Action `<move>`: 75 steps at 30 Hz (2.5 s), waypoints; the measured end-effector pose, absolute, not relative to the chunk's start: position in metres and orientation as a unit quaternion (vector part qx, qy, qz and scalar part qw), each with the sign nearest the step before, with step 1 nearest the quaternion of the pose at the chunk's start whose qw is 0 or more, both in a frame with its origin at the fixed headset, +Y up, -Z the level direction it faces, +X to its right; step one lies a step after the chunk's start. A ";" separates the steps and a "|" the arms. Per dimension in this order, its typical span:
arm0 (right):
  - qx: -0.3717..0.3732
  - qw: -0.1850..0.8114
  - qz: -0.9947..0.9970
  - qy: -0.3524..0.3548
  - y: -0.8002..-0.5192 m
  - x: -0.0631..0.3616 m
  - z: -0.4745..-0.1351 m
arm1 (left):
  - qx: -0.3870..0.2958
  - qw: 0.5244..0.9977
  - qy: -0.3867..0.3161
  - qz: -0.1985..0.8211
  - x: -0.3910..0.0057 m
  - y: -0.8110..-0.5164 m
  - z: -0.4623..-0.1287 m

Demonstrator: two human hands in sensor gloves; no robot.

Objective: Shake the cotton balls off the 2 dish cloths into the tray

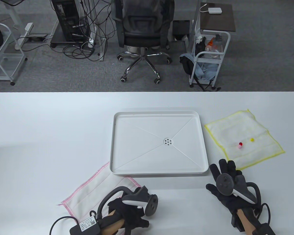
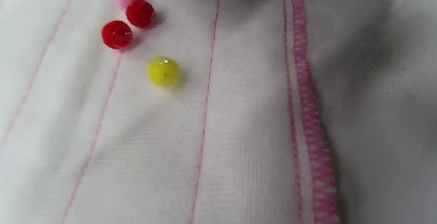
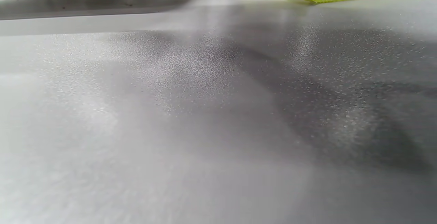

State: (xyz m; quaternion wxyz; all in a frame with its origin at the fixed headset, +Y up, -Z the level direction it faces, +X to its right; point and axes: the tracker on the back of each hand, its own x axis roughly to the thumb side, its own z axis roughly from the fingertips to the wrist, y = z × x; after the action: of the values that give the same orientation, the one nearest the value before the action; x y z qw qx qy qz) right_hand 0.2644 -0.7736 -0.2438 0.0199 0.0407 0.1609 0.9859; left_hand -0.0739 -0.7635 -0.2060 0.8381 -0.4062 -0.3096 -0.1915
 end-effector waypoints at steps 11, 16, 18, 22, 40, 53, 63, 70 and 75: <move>0.040 0.020 0.986 0.160 -0.773 0.265 -0.244 | -0.406 0.836 -0.311 -0.199 -0.054 -0.764 -0.208; 0.040 0.020 0.986 0.160 -0.773 0.265 -0.244 | -0.408 0.835 -0.311 -0.199 -0.045 -0.765 -0.209; 0.040 0.020 0.986 0.160 -0.773 0.265 -0.244 | -0.409 0.835 -0.309 -0.201 -0.042 -0.765 -0.209; 0.040 0.020 0.986 0.160 -0.773 0.265 -0.244 | -0.411 0.834 -0.307 -0.203 -0.037 -0.765 -0.211; 0.029 0.032 0.986 0.159 -0.771 0.271 -0.245 | -0.420 0.829 -0.312 -0.198 -0.019 -0.770 -0.216; 0.028 0.033 0.986 0.158 -0.771 0.272 -0.245 | -0.438 0.809 -0.343 -0.188 -0.006 -0.771 -0.210; 0.023 0.039 0.987 0.156 -0.770 0.274 -0.246 | -0.436 0.802 -0.359 -0.193 0.028 -0.772 -0.213; 0.012 0.051 0.986 0.155 -0.769 0.281 -0.247 | -0.440 0.800 -0.364 -0.185 0.052 -0.772 -0.218; -0.001 0.062 0.986 0.154 -0.768 0.288 -0.248 | -0.446 0.800 -0.362 -0.177 0.065 -0.772 -0.224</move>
State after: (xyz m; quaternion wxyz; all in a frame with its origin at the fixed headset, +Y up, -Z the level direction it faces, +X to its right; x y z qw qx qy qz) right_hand 0.2880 -0.7679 -0.2479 0.0618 -0.0009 0.1541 0.9861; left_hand 0.0648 -0.7725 -0.2241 0.7996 -0.4455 -0.3618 -0.1766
